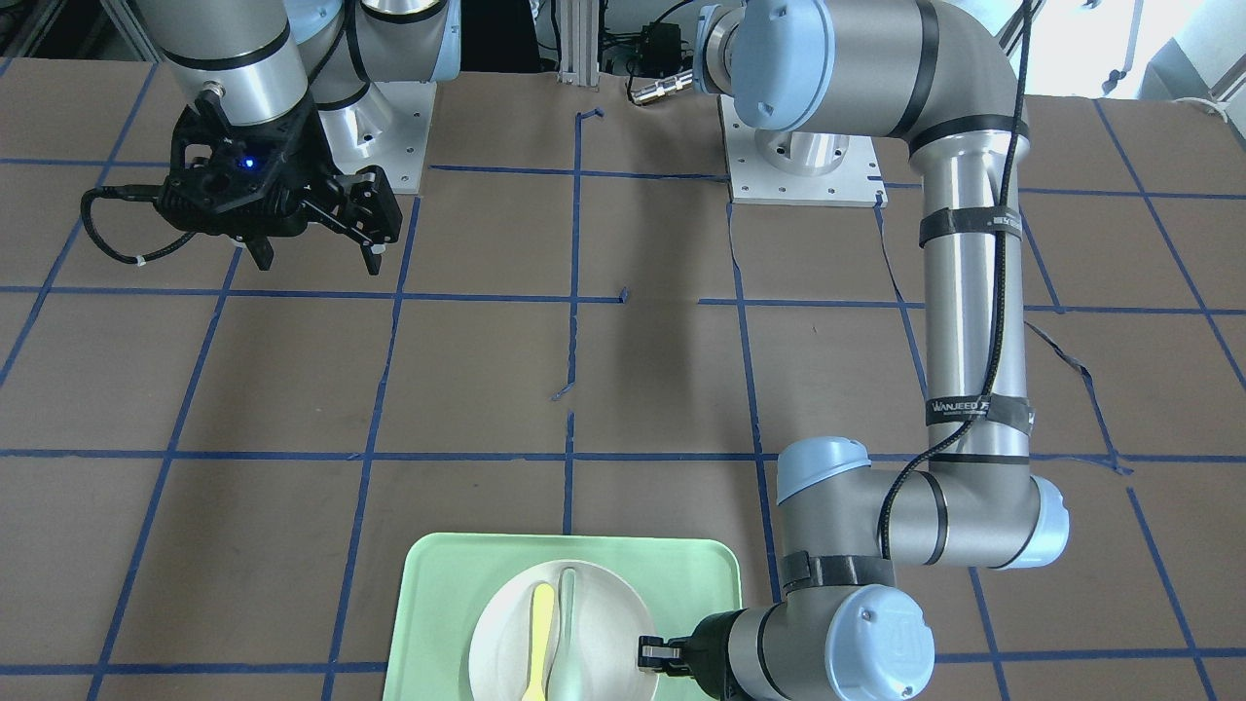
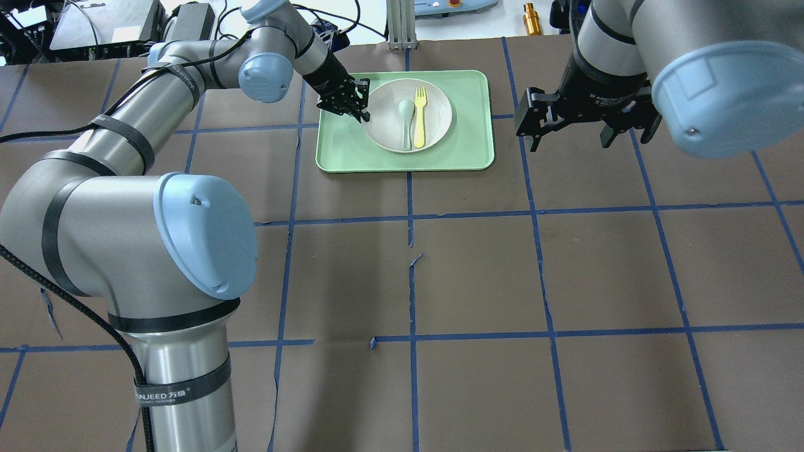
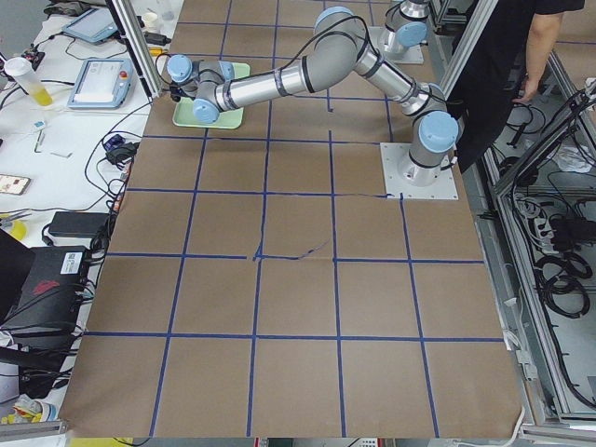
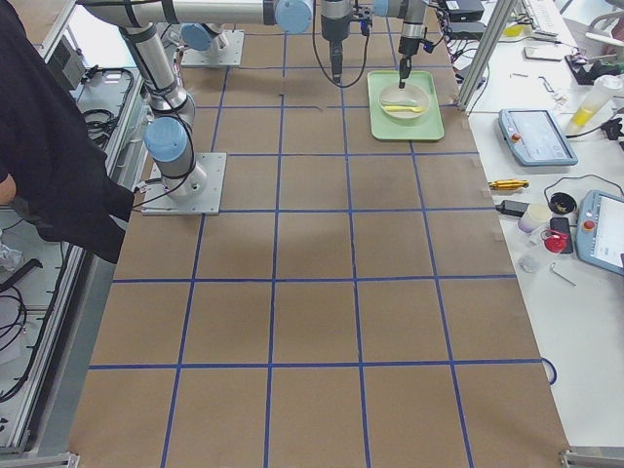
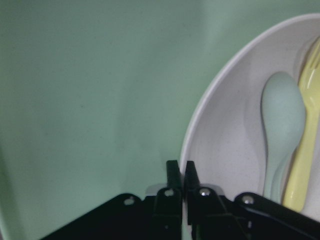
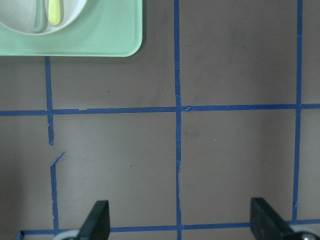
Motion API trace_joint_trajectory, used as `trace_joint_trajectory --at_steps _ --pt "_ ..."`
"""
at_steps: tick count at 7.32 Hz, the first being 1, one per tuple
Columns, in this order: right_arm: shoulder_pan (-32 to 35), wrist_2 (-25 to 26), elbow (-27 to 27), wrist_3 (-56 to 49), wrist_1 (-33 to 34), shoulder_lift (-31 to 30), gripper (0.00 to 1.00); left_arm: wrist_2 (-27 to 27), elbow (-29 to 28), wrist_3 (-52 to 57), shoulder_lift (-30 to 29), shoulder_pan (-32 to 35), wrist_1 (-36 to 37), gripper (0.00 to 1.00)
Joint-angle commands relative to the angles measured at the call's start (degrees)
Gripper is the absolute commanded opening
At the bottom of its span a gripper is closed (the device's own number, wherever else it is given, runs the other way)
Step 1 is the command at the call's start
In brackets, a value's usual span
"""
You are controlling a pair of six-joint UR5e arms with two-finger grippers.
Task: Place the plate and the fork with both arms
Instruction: 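Open the left gripper and lift it back from the plate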
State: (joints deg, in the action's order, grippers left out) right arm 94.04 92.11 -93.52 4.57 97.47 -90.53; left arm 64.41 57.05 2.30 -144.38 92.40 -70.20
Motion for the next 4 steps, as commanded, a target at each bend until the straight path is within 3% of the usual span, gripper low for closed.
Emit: trace_joint_trajectory --at_steps 1,3,4 --pt "0.0 0.0 0.0 0.0 0.0 0.0 1.0 -0.69 4.7 0.51 2.68 0.06 4.86 1.0" --pt "0.0 0.0 0.09 -0.09 0.0 0.09 1.0 0.1 10.16 -0.01 9.08 -0.9 6.05 1.0" --pt "0.0 0.0 0.0 -0.17 -0.09 0.09 1.0 0.63 14.19 0.25 14.43 -2.73 0.38 1.0"
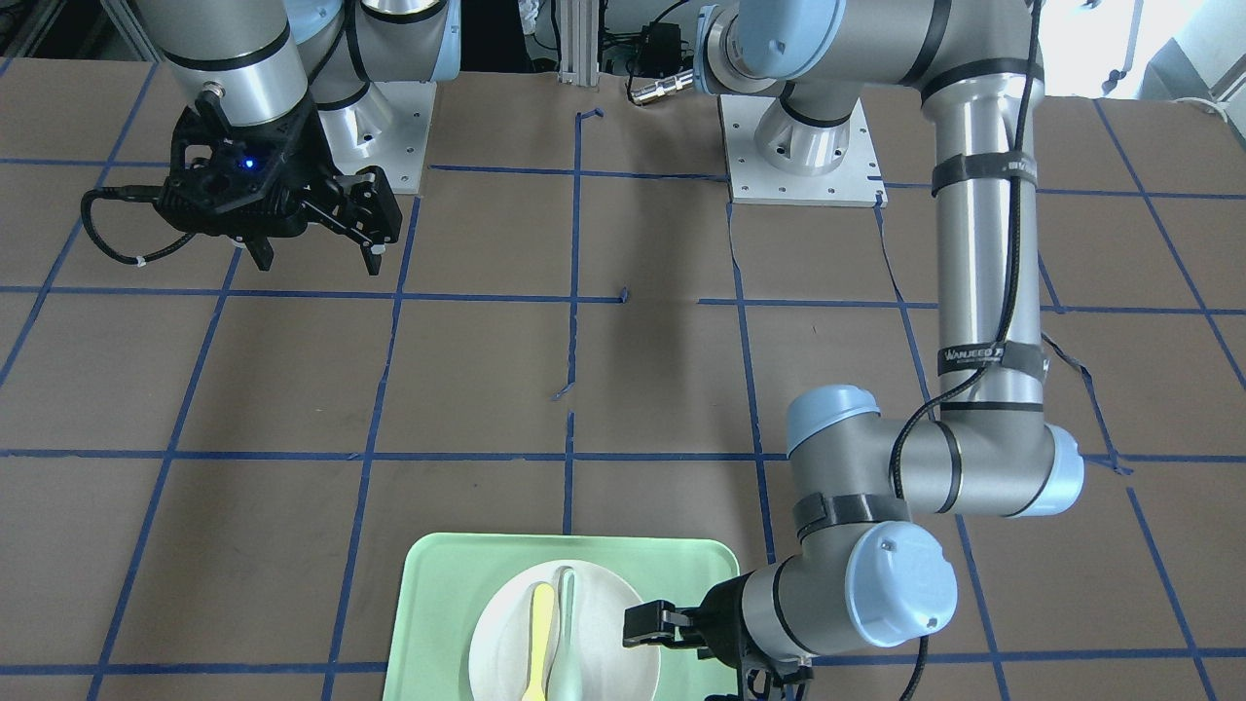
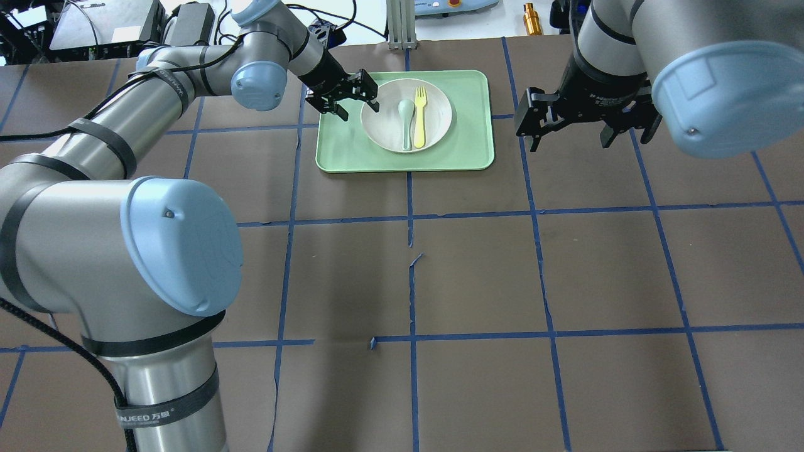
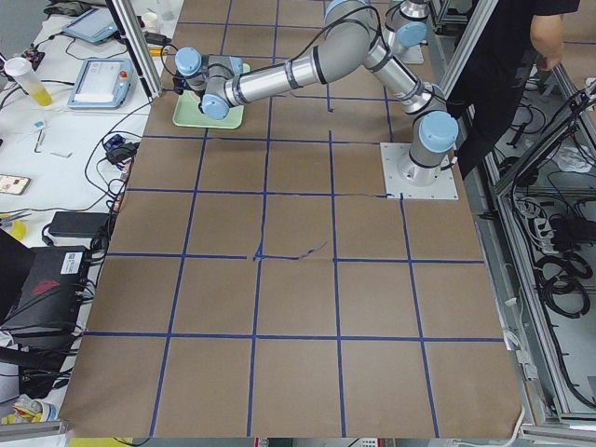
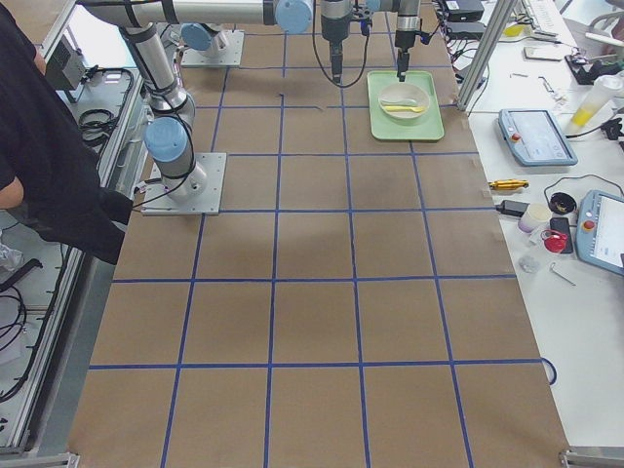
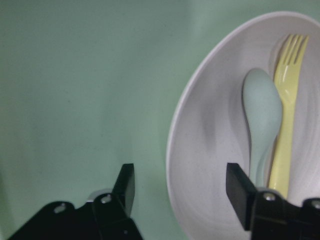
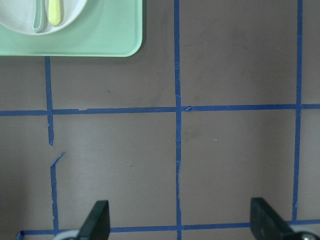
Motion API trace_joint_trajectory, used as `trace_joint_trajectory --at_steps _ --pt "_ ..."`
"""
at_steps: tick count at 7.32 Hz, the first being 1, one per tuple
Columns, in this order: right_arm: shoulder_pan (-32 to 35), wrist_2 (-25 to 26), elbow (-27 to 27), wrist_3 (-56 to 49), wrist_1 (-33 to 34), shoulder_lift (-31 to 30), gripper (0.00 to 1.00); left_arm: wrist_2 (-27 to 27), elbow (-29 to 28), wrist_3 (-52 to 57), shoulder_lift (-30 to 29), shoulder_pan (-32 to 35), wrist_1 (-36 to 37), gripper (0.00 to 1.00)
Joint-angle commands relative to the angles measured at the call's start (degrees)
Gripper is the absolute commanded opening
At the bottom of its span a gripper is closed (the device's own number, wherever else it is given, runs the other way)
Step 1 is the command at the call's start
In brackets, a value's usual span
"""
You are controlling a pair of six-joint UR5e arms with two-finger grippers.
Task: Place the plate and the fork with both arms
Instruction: 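Open the left gripper and lift it back from the plate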
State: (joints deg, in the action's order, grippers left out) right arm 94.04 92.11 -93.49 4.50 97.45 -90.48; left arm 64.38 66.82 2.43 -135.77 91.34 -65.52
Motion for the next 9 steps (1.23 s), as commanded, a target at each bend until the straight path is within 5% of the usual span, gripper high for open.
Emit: trace_joint_trajectory --at_steps 1,3,6,9 --pt "0.0 0.0 0.06 -0.1 0.02 0.04 1.0 7.36 9.42 0.2 12.13 -2.91 -8.09 1.0" --pt "0.0 0.0 -0.02 -0.1 0.02 0.04 1.0 17.32 17.96 -0.4 24.18 -3.27 -12.76 1.0" --pt "0.0 0.0 -0.03 -0.01 -0.07 0.04 1.0 22.18 23.07 -12.59 39.31 -1.09 -17.78 1.0" --pt "0.0 0.09 -0.03 -0.1 0.02 0.04 1.0 24.38 28.88 -13.15 49.0 -0.46 -20.34 1.0"
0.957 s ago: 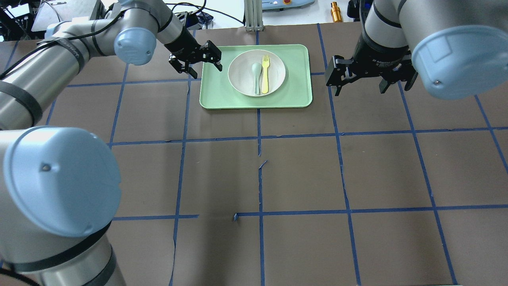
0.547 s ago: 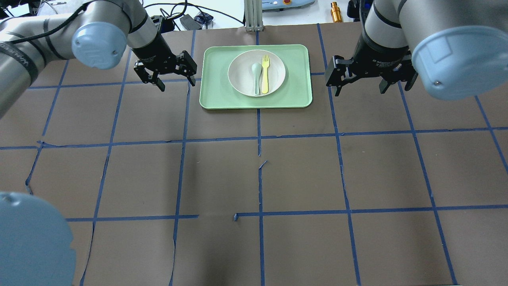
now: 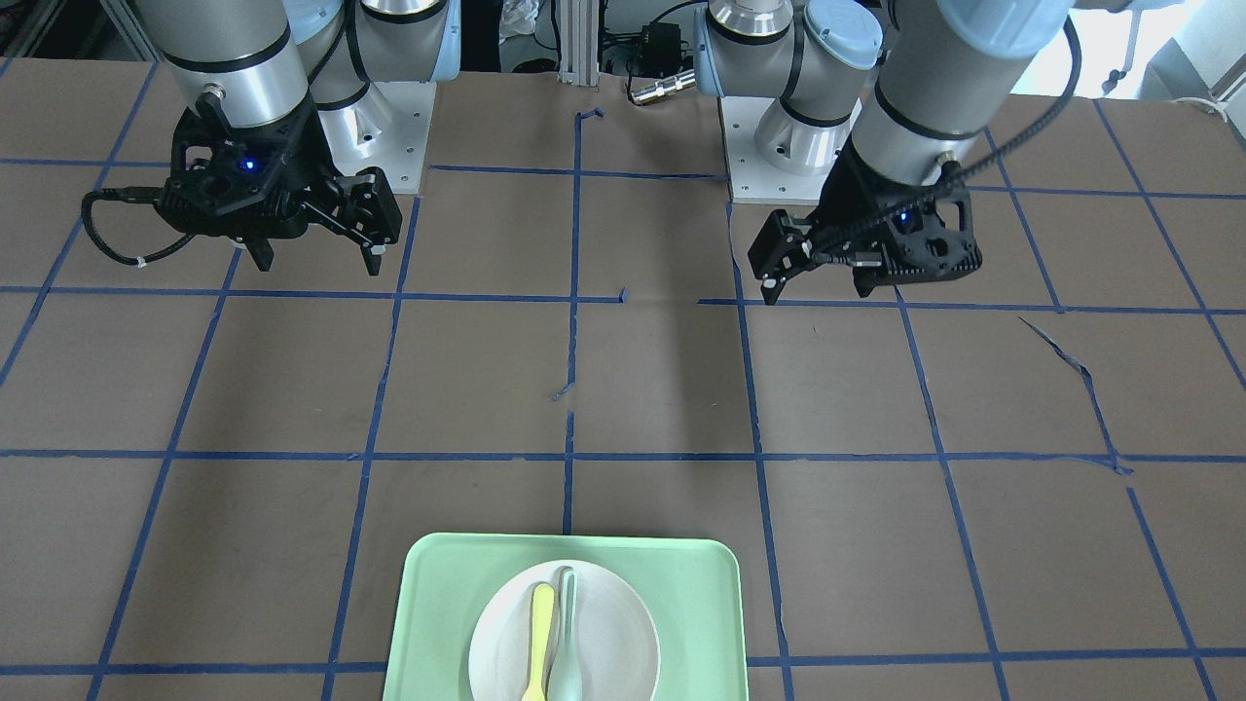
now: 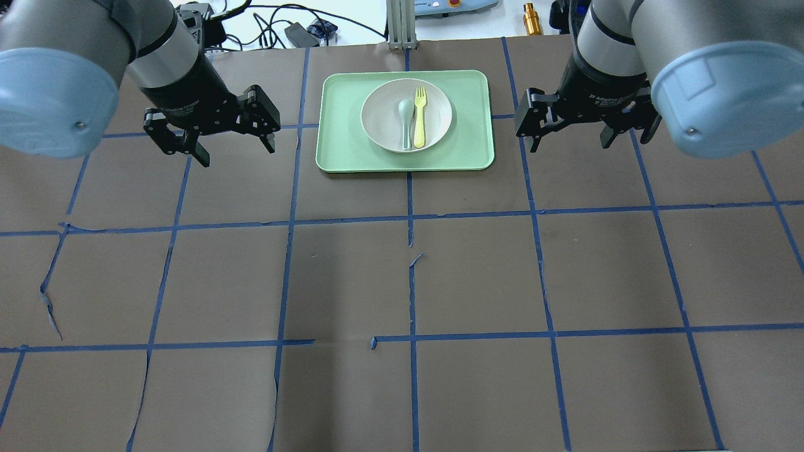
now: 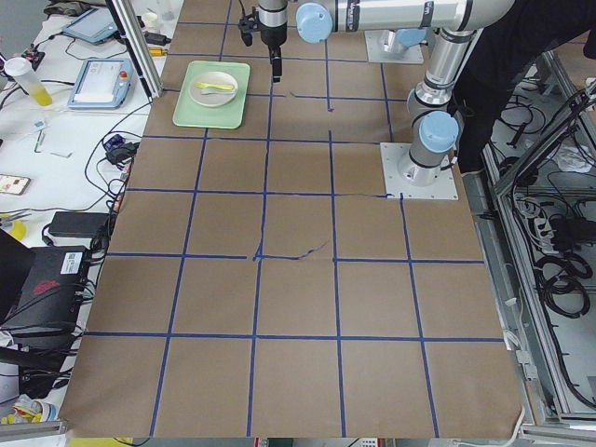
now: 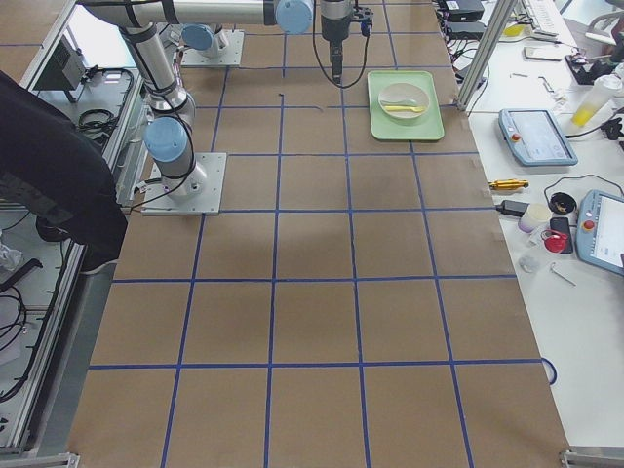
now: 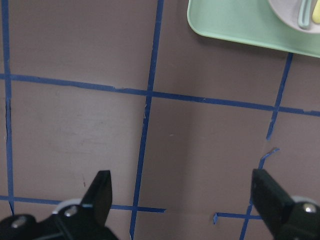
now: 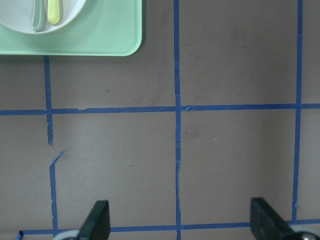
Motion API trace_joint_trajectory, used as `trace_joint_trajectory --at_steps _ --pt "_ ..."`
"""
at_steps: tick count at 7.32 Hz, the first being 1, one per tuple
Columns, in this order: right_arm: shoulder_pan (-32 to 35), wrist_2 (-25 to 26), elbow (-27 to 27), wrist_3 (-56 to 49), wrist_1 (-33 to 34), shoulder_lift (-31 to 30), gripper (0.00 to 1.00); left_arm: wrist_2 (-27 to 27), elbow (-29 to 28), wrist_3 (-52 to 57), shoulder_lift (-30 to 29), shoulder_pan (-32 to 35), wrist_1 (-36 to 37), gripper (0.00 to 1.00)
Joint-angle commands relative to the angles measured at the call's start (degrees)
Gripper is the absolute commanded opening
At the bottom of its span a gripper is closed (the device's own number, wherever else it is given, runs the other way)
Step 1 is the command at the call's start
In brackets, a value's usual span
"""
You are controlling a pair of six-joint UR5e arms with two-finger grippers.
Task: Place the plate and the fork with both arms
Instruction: 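Open the left gripper and lift it back from the plate, then move the right gripper over the plate and lower onto the yellow fork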
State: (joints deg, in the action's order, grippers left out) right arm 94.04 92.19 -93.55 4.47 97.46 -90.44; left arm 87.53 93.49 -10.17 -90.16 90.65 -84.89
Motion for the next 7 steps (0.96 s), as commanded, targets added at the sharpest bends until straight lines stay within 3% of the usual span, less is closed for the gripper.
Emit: trace_joint_trajectory --at_steps 1,4,7 --pt "0.09 0.01 -0.05 0.02 -0.08 0.09 1.0 1.16 2.14 -0.55 4.02 0.23 -2.02 1.0" --pt "0.35 -0.6 -0.58 -0.59 3.67 2.53 1.0 1.07 2.22 -0.64 3.67 0.23 -2.56 1.0" --pt "2.54 -1.39 5.8 -0.69 12.92 15.15 1.0 1.07 2.22 -0.9 3.14 0.23 -2.47 1.0"
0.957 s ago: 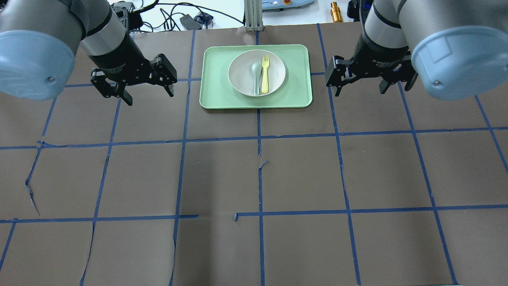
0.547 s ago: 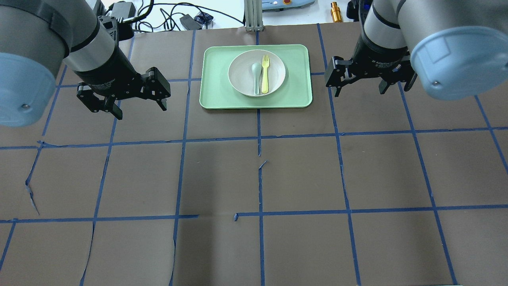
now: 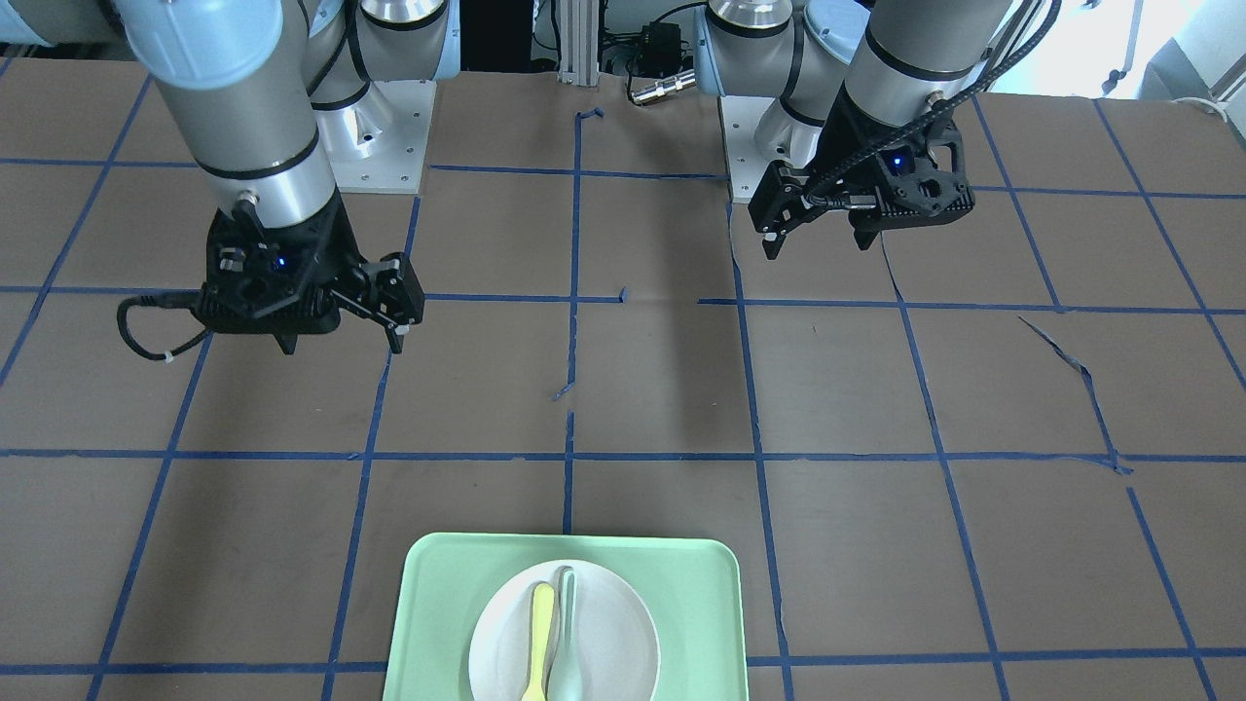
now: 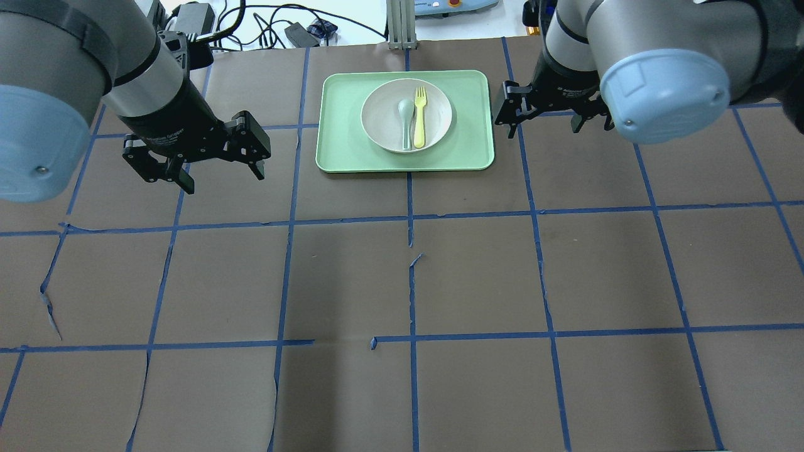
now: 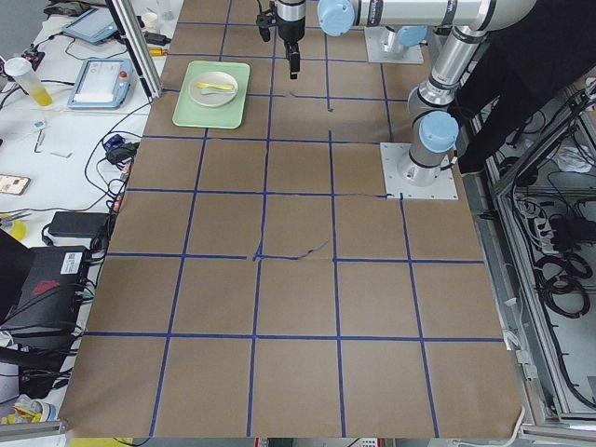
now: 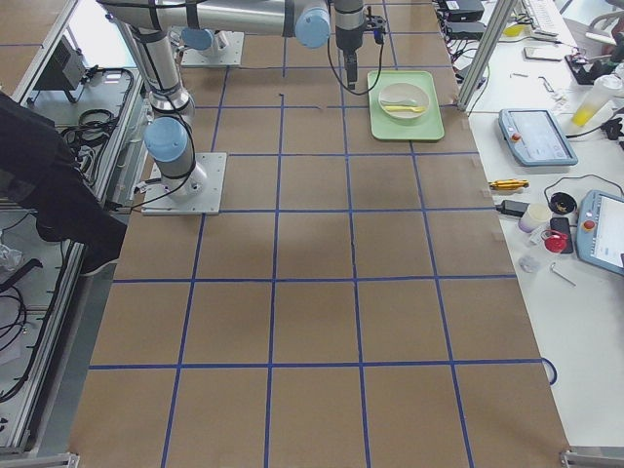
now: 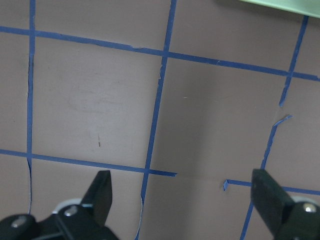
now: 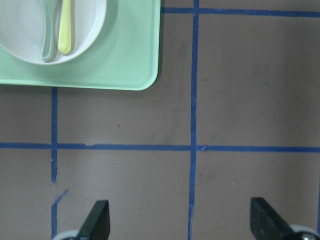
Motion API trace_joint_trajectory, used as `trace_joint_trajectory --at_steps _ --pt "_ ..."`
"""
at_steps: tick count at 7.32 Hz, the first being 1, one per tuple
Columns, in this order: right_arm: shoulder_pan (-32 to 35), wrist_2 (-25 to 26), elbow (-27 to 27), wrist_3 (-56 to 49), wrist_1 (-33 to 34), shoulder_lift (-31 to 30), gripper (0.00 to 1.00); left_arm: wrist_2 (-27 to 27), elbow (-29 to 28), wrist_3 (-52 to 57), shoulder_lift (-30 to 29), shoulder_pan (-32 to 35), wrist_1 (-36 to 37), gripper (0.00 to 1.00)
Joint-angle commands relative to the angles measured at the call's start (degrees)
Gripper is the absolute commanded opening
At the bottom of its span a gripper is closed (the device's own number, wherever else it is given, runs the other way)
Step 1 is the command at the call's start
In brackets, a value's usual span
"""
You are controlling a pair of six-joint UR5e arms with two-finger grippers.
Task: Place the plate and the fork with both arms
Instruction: 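Move the right gripper over the plate and lower onto the yellow fork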
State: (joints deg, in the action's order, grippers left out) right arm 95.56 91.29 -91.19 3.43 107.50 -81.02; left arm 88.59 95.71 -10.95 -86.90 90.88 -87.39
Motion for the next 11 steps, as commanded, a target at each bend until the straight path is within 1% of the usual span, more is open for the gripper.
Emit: trace_joint_trajectory --at_steps 1,2,3,4,5,6,7,8,9,10,11 --pt "2.25 -0.94 8.78 0.7 2.98 11.79 1.0 0.09 0.18 -0.13 -0.2 0.0 0.03 1.0" --pt "3.22 -1.03 14.05 2.88 2.98 18.29 1.0 0.09 0.27 -0.21 -0.12 0.0 0.03 1.0" --pt "5.4 -0.94 18.37 5.16 2.9 23.4 0.98 0.18 0.44 -0.3 -0.12 0.09 0.03 1.0" --pt "6.38 -1.03 22.07 6.67 3.16 28.41 0.99 0.18 0.53 -0.39 -0.2 0.09 0.03 1.0" --pt "7.18 -0.94 27.24 8.25 3.07 33.25 0.99 0.18 0.62 -0.39 -0.2 0.0 -0.06 1.0" --pt "7.88 -0.85 31.03 8.78 2.98 37.04 0.96 0.18 0.79 0.04 -0.2 0.0 -0.06 1.0" --pt "7.97 -0.85 32.9 9.31 2.98 39.16 0.92 0.26 1.06 0.05 -0.2 0.0 -0.06 1.0" --pt "7.98 -0.94 33.96 10.45 3.16 41.18 0.79 0.35 1.58 0.14 -0.03 0.0 -0.06 1.0" --pt "7.98 -0.94 36.23 12.03 3.51 42.42 0.74 0.35 1.67 0.14 -0.2 0.0 -0.06 1.0" --pt "7.98 -1.11 37.3 14.04 3.51 43.39 0.64 0.35 1.76 0.14 -0.03 0.0 -0.06 1.0" --pt "7.98 -2.42 37.31 14.59 3.6 43.49 0.59 0.44 1.76 0.14 -0.03 0.0 -0.06 1.0"
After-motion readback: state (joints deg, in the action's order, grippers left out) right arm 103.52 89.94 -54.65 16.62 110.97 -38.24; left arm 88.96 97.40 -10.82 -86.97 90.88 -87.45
